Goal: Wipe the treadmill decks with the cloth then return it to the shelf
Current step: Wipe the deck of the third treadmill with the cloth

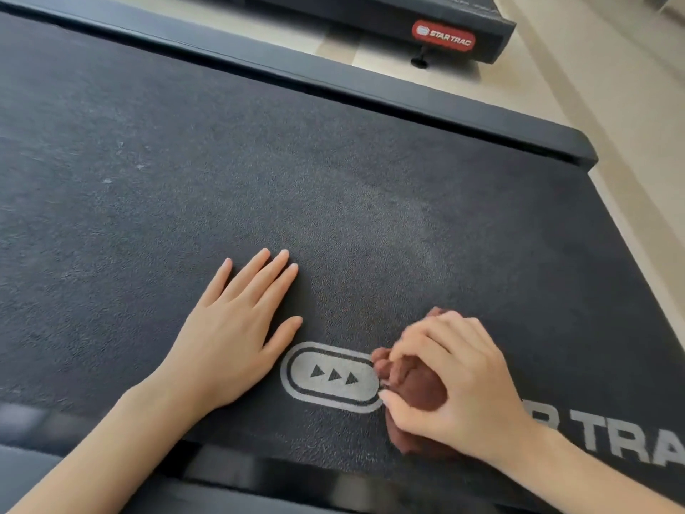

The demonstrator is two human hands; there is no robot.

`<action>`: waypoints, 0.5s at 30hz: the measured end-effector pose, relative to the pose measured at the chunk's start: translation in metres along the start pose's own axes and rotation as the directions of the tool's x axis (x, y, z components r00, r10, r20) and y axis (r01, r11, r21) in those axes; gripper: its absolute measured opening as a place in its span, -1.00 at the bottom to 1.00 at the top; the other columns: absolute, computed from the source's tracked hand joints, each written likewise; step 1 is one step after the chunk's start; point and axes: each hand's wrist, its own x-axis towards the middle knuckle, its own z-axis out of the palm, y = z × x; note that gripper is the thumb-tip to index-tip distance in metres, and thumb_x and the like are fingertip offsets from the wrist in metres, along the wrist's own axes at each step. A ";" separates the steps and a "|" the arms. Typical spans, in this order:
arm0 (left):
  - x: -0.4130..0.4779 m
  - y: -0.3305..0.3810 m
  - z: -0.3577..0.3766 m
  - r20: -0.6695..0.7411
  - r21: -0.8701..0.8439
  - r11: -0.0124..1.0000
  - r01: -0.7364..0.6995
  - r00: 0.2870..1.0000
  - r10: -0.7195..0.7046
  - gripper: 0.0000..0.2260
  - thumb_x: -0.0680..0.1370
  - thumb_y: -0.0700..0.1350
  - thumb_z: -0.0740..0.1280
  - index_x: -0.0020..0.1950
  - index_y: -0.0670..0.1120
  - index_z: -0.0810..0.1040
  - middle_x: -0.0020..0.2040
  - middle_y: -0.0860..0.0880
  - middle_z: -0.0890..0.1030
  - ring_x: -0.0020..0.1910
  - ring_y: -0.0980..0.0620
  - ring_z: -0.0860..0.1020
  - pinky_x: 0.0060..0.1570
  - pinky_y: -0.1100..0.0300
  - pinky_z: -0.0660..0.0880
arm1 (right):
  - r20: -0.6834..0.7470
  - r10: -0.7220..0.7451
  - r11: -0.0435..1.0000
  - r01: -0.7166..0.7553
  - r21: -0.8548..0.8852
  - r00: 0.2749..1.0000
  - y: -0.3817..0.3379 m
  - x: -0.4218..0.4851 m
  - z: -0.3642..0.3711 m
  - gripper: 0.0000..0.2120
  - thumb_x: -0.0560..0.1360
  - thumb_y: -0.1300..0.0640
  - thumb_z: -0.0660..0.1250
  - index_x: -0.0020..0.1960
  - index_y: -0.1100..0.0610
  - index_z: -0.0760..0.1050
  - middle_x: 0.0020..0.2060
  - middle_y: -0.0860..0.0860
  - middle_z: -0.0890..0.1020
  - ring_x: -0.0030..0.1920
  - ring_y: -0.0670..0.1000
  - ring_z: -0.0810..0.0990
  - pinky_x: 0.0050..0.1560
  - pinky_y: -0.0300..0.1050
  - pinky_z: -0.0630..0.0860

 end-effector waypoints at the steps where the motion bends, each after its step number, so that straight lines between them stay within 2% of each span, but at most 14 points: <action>1: 0.007 0.004 0.002 0.004 -0.001 1.000 -0.016 1.000 0.016 -0.35 0.49 0.25 -0.21 0.52 0.00 0.09 0.52 0.10 0.04 0.50 0.10 -0.10 0.47 0.02 -0.14 | 0.007 0.004 1.000 -0.004 0.011 1.000 0.003 0.011 0.004 -0.76 0.28 -0.13 0.42 -0.20 0.03 0.54 -0.21 -0.11 0.55 -0.16 0.02 0.50 -0.07 -0.04 0.40; 6: 0.048 0.008 0.009 -0.017 -0.020 1.000 0.014 1.000 -0.014 -0.31 0.44 0.27 -0.27 0.52 0.03 0.05 0.53 0.12 0.00 0.48 0.17 -0.17 0.47 0.06 -0.21 | -0.054 0.162 0.986 -0.163 -0.013 0.985 0.034 0.081 0.028 -0.73 0.31 -0.20 0.32 -0.19 0.00 0.52 -0.22 -0.10 0.57 -0.15 0.04 0.51 -0.09 0.01 0.41; 10: 0.055 0.004 0.011 -0.046 -0.009 1.000 0.025 0.999 -0.026 -0.33 0.46 0.24 -0.25 0.52 0.02 0.10 0.53 0.10 0.06 0.50 0.15 -0.08 0.48 0.06 -0.16 | -0.093 0.297 0.951 -0.303 -0.058 0.950 0.086 0.145 0.048 -0.72 0.35 -0.21 0.35 -0.13 -0.02 0.49 -0.18 -0.09 0.56 -0.08 0.06 0.51 -0.06 -0.03 0.38; 15: 0.045 0.007 0.012 -0.077 -0.008 0.999 0.033 0.996 -0.033 -0.36 0.48 0.21 -0.26 0.51 0.02 0.11 0.52 0.11 0.07 0.50 0.16 -0.07 0.46 0.14 -0.20 | -0.110 0.517 0.843 -0.527 -0.111 0.849 0.140 0.216 0.061 -0.68 0.39 -0.22 0.30 -0.01 0.00 0.48 0.01 -0.01 0.58 0.09 0.15 0.50 0.06 0.01 0.37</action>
